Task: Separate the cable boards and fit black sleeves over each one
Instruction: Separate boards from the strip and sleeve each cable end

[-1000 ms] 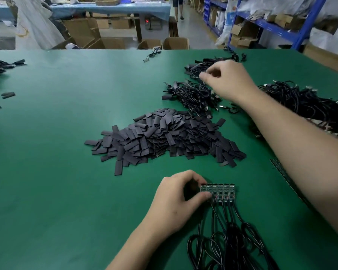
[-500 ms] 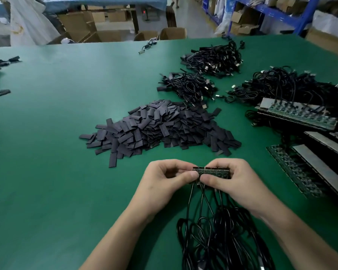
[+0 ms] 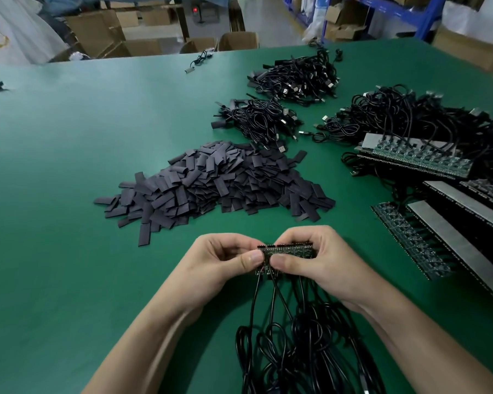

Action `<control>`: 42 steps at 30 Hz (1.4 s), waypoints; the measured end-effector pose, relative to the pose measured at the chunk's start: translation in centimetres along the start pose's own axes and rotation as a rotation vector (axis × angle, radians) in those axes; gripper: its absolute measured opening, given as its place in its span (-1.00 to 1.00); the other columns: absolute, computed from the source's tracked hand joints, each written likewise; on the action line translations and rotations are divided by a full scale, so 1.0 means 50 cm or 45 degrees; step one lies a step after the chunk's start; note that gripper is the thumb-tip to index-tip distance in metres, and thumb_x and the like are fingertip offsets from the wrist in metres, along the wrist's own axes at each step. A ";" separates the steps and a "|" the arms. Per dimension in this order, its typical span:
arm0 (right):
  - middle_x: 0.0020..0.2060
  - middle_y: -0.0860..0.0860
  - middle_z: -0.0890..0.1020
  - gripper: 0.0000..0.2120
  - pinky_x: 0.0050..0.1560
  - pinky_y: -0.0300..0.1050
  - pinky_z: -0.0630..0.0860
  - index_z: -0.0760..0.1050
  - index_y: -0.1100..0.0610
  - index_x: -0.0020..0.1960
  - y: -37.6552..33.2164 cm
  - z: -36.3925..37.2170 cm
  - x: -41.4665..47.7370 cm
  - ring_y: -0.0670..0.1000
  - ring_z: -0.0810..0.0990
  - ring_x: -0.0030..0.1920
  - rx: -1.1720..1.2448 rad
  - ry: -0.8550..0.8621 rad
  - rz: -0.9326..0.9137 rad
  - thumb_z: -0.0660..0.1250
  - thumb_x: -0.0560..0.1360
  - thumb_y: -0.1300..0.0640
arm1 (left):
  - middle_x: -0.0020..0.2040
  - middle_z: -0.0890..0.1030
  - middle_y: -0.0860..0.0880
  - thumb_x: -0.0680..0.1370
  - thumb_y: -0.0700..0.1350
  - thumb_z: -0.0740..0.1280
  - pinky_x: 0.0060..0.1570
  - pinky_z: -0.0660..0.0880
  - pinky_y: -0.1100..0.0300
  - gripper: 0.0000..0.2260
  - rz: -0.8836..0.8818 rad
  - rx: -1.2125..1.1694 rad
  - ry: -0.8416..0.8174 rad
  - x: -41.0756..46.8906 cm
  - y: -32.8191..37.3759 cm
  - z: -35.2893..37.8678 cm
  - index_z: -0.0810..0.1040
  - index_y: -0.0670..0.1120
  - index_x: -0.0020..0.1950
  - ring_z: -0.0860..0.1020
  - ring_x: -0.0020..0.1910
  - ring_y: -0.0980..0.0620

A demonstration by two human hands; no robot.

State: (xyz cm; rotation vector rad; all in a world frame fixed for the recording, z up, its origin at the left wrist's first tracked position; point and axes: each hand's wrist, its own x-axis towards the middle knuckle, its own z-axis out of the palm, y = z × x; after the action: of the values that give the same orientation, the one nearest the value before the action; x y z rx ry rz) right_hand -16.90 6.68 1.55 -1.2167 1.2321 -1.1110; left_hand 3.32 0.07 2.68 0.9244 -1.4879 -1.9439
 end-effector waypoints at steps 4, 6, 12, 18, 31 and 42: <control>-0.25 0.05 0.69 -0.92 0.01 -0.21 0.51 0.70 0.04 -0.16 0.003 -0.001 0.000 -0.01 0.60 -0.17 0.041 -0.022 -0.008 0.58 0.43 0.08 | -0.26 0.69 -0.05 0.40 -0.15 0.50 -0.28 0.48 0.39 -0.89 -0.009 -0.010 0.002 -0.002 0.000 0.001 0.75 -0.15 -0.13 0.58 -0.34 0.16; -0.25 0.04 0.69 -0.93 0.02 -0.20 0.52 0.71 0.03 -0.17 0.003 0.001 0.001 -0.03 0.61 -0.17 0.058 -0.017 -0.014 0.58 0.42 0.08 | -0.24 0.69 -0.07 0.40 -0.15 0.50 -0.25 0.50 0.38 -0.89 0.004 0.001 0.012 -0.002 0.001 0.000 0.75 -0.15 -0.12 0.59 -0.31 0.14; -0.20 0.02 0.73 -0.93 0.01 -0.21 0.59 0.73 0.01 -0.13 0.000 0.002 0.000 -0.06 0.66 -0.15 0.177 -0.071 -0.031 0.57 0.39 0.07 | -0.25 0.67 -0.06 0.47 -0.16 0.51 -0.22 0.50 0.36 -0.92 0.015 -0.045 -0.027 -0.003 -0.003 0.005 0.75 -0.14 -0.08 0.57 -0.30 0.13; -0.15 0.15 0.74 -0.91 0.10 0.22 0.59 0.70 0.06 -0.12 -0.005 -0.012 0.000 0.08 0.65 -0.15 -0.111 0.035 0.034 0.57 0.46 0.07 | -0.12 0.71 -0.16 0.40 -0.10 0.58 -0.04 0.58 0.20 -0.83 0.007 -0.082 0.075 0.001 -0.007 0.008 0.76 -0.13 -0.06 0.61 -0.16 -0.01; -0.13 -0.03 0.73 -0.83 0.08 0.05 0.60 0.69 -0.02 -0.10 -0.016 0.042 -0.020 0.03 0.70 -0.04 -0.278 0.031 -0.266 0.41 0.55 -0.09 | -0.09 0.72 0.09 0.57 0.03 0.41 -0.07 0.52 0.33 -0.85 0.438 0.381 0.172 0.009 0.013 -0.013 0.74 0.09 0.07 0.63 -0.10 0.19; -0.50 -0.07 0.45 -0.80 -0.56 -0.30 0.40 0.61 0.12 -0.14 -0.062 -0.049 -0.032 -0.14 0.43 -0.57 1.130 -0.135 -0.134 0.50 0.51 -0.01 | 0.34 0.57 -0.02 0.55 0.05 0.48 0.28 0.45 -0.02 -0.52 0.366 1.781 0.665 0.155 0.066 -0.090 0.52 0.00 0.44 0.48 0.31 -0.10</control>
State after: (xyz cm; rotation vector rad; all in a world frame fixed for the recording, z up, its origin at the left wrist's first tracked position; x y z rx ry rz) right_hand -19.27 7.96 4.82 -0.6386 0.4735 -1.4270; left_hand 1.91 -9.36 3.54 1.4296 -2.3423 -0.1601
